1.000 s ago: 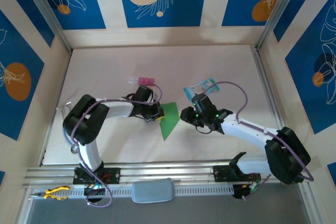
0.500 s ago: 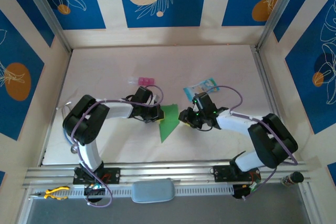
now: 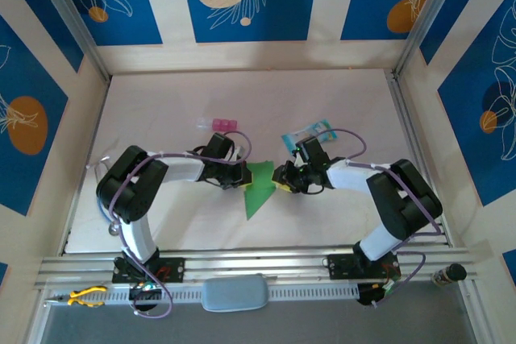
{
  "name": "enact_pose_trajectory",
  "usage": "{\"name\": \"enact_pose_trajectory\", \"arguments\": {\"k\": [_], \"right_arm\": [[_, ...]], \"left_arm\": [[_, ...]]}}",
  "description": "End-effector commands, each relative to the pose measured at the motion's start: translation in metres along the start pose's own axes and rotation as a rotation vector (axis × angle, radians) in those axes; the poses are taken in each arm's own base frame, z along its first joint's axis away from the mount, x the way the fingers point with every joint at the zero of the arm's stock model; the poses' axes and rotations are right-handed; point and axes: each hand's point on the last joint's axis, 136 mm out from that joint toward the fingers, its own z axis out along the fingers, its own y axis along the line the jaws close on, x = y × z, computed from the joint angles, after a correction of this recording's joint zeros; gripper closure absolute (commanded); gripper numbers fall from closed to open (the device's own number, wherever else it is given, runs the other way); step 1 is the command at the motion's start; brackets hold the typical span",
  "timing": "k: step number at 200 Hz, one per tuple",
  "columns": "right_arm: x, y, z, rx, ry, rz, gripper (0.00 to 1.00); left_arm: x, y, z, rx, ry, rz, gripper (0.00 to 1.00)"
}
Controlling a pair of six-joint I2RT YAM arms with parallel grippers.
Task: Fold a paper plane with a square sheet of paper (pick it up from the middle)
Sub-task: Turn over the paper at the center of the table.
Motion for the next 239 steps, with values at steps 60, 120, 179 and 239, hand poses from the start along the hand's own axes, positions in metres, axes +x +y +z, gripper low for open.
{"name": "enact_pose_trajectory", "arguments": {"k": [60, 120, 179, 239], "right_arm": [[0.001, 0.01, 0.011, -0.049, 0.072, -0.028, 0.68], [0.0, 0.018, 0.008, -0.105, 0.066, -0.061, 0.69], [-0.002, 0.029, 0.006, -0.173, 0.091, -0.131, 0.69], [-0.011, 0.033, 0.009, -0.198, 0.102, -0.171, 0.69]], "left_arm": [[0.015, 0.007, 0.004, -0.008, 0.05, -0.017, 0.93], [0.016, 0.008, 0.005, -0.007, 0.051, -0.017, 0.94], [0.017, 0.009, 0.005, -0.006, 0.052, -0.016, 0.94], [0.016, 0.007, 0.004, -0.003, 0.05, -0.016, 0.94]]}}
